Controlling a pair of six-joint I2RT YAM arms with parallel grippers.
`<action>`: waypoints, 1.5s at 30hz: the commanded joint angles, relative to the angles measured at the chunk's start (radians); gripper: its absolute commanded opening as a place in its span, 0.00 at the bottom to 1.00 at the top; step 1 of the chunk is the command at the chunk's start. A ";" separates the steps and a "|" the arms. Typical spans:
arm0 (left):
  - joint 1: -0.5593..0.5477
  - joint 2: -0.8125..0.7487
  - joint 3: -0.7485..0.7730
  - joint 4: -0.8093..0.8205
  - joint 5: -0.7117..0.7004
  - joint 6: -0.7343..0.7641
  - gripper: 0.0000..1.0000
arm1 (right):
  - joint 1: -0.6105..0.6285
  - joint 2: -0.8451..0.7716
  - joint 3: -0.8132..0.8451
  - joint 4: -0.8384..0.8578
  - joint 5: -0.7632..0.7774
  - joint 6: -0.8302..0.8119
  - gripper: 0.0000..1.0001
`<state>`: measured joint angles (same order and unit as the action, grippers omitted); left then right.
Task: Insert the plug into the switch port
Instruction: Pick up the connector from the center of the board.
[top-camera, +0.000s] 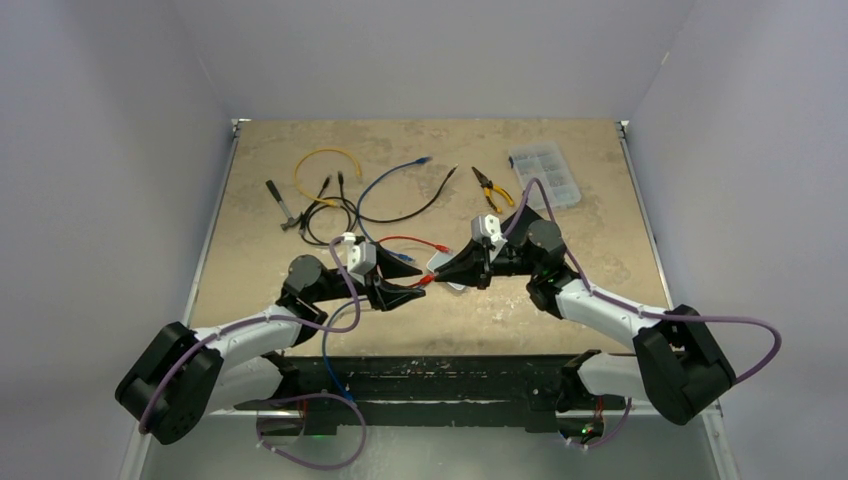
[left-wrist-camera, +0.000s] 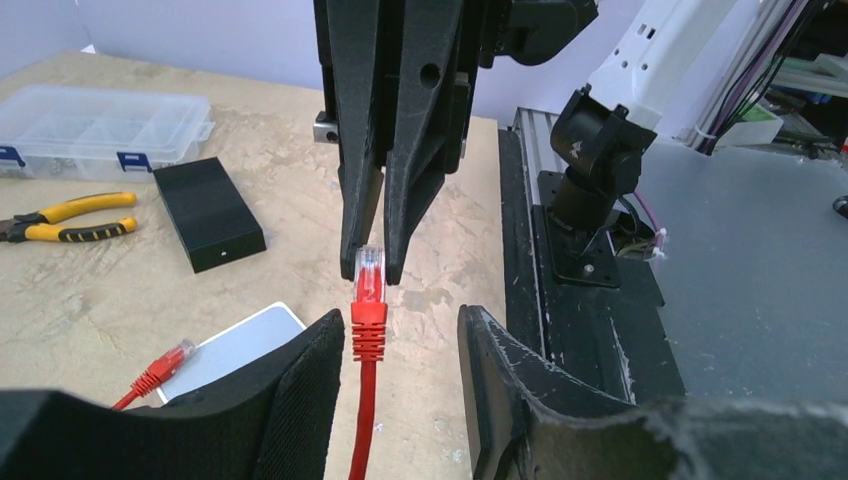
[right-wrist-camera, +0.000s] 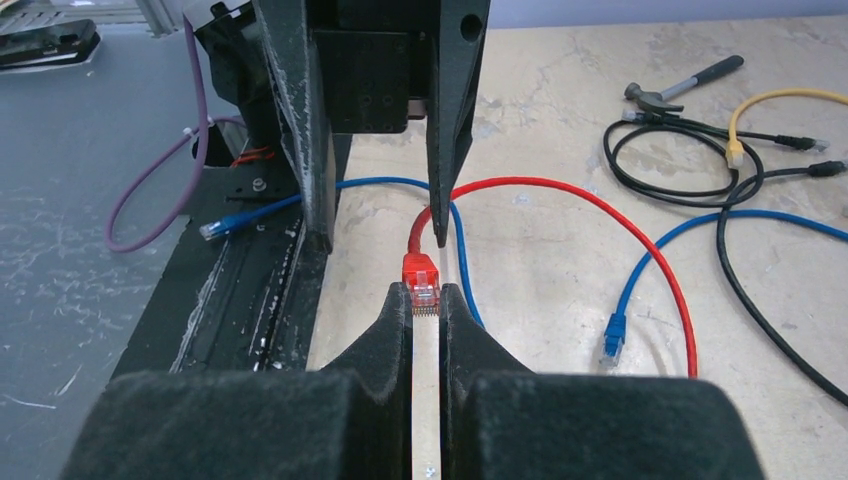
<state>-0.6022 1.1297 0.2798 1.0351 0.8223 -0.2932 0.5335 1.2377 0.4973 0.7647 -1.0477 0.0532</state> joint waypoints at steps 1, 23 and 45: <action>0.004 0.004 0.033 -0.047 0.002 0.057 0.43 | 0.000 -0.010 0.042 0.024 -0.032 -0.018 0.00; -0.020 0.091 0.048 0.030 0.013 0.031 0.32 | 0.000 -0.008 0.023 0.086 -0.057 0.022 0.00; -0.028 -0.058 0.037 -0.161 -0.085 0.107 0.00 | -0.001 -0.018 0.014 0.056 -0.034 0.004 0.00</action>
<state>-0.6292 1.1496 0.2981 0.9329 0.7876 -0.2386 0.5346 1.2369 0.4976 0.8089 -1.0908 0.0704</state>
